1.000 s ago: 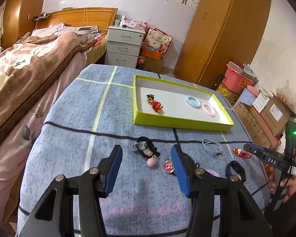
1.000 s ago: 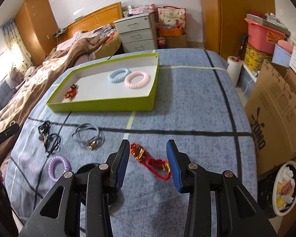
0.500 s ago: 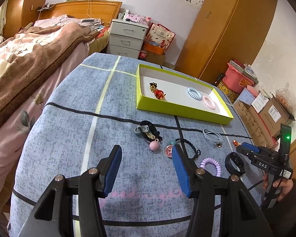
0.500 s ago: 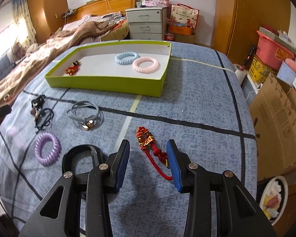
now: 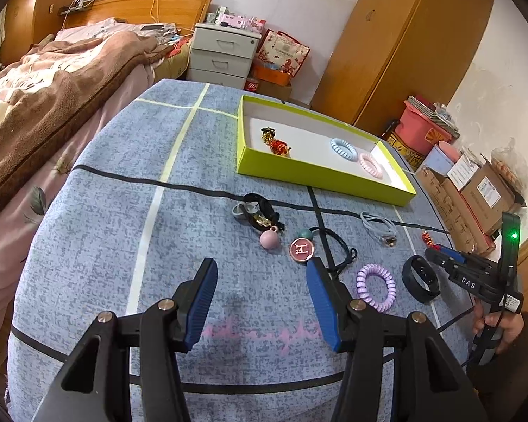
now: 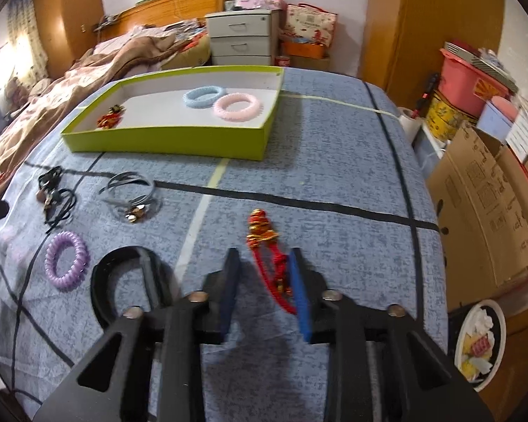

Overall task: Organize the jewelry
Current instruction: 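Move the right tool to the red tasseled ornament and grasp it, then grasp the black hair tie with pink bead using the left tool while the right tool holds the tassel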

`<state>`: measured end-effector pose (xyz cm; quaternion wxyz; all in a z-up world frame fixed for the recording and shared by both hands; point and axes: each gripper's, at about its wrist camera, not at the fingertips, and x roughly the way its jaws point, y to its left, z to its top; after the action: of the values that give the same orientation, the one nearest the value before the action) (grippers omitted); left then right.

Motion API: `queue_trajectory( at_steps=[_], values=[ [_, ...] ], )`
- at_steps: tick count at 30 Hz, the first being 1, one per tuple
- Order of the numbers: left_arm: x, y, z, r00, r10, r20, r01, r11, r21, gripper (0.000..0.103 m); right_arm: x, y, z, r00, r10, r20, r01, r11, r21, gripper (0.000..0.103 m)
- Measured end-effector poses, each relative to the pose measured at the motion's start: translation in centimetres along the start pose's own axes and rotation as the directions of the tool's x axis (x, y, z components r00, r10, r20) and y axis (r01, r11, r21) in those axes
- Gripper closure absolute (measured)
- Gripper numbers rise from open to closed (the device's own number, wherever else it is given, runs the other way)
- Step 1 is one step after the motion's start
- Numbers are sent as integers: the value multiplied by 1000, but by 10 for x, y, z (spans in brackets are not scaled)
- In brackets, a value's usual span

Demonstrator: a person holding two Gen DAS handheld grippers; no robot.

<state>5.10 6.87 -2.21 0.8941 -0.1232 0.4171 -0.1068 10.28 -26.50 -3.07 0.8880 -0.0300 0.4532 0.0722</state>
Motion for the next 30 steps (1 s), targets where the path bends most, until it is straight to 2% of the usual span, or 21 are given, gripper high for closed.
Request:
queue_trajectory(
  at_steps=[3, 9, 19, 30],
  values=[
    [3, 1, 0, 1000, 3, -6, -3, 1000, -3, 48, -1, -6, 0, 1000, -6, 4, 6, 1000, 28, 92],
    [9, 0, 4, 1000, 1, -15, -1, 1000, 3, 48, -9, -7, -2, 999, -34, 38, 32, 998, 54, 93],
    [30, -9, 21, 999, 35, -29, -34, 999, 27, 48, -30, 5, -4, 996, 3, 92, -11, 996, 93, 93],
    [57, -8, 31, 995, 84, -50, -83, 996, 22, 48, -28, 20, 5, 994, 50, 93, -58, 995, 76, 93]
  ],
)
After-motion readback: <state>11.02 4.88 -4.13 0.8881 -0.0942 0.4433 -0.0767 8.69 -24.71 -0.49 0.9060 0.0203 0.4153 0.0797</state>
